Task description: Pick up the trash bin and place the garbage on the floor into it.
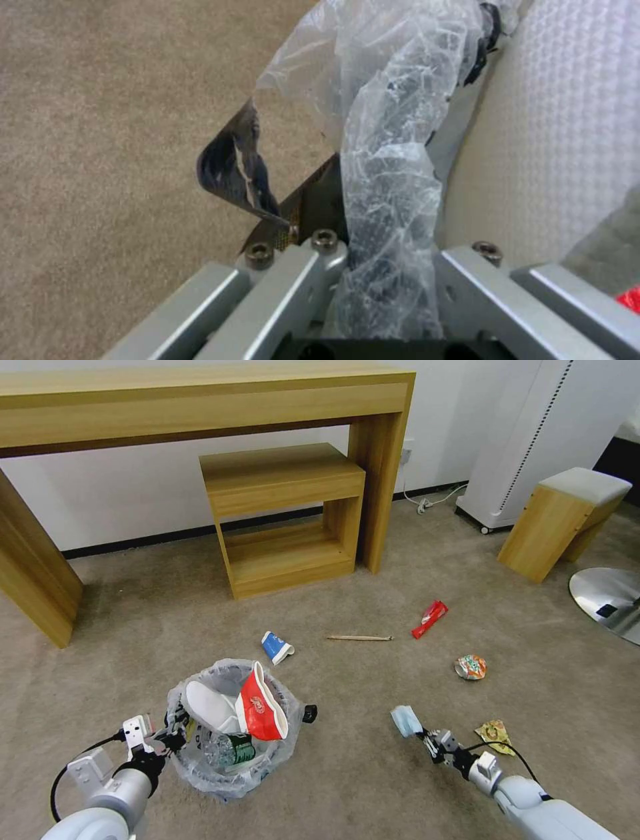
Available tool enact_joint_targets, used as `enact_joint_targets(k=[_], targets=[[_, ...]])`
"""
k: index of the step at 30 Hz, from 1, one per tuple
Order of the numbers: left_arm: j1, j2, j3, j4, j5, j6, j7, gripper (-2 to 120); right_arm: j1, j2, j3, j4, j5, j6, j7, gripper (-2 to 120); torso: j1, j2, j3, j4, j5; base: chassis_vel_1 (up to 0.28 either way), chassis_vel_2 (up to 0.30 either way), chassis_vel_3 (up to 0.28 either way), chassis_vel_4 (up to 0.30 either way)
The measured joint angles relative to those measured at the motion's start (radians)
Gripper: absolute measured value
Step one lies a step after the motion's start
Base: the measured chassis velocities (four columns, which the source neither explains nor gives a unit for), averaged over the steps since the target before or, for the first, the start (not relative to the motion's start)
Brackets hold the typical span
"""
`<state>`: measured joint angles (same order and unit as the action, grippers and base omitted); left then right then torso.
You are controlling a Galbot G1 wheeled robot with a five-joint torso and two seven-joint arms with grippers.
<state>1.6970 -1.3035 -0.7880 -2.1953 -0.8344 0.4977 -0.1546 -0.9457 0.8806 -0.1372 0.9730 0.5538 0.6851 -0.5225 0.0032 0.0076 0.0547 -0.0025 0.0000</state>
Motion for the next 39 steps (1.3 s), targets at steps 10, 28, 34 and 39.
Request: enact_joint_targets(k=[10, 28, 34, 39], targets=[[0.0, -0.001, 0.0, -0.005, 0.006, 0.004, -0.001, 1, -0.01, -0.095, 0.023, 0.404, 0.178, -0.021, -0.075, 0, 0.0, 0.0, 0.0, 0.0001, -0.0002, 0.0, 0.0, 0.0, 0.0], [0.008, 0.018, -0.009, -0.046, -0.002, 0.027, -0.009, 1, 0.379, -0.204, -0.387, 0.915, 0.437, -0.183, 0.099, 0, 0.0, 0.0, 0.0, 0.0001, -0.0003, 0.0, 0.0, 0.0, 0.0], [0.009, 0.024, -0.014, -0.062, -0.015, 0.036, -0.018, 1, 0.48, -0.176, -0.556, 0.929, 0.452, -0.214, 0.138, 0, 0.0, 0.0, 0.0, -0.0001, -0.0001, 0.0, 0.0, 0.0, 0.0], [0.013, 0.022, -0.017, -0.076, -0.019, 0.039, -0.019, 1, 0.553, -0.133, -0.688, 0.926, 0.439, -0.241, 0.218, 0, 0.0, 0.0, 0.0, 0.0001, -0.0001, 0.0, 0.0, 0.0, 0.0]])
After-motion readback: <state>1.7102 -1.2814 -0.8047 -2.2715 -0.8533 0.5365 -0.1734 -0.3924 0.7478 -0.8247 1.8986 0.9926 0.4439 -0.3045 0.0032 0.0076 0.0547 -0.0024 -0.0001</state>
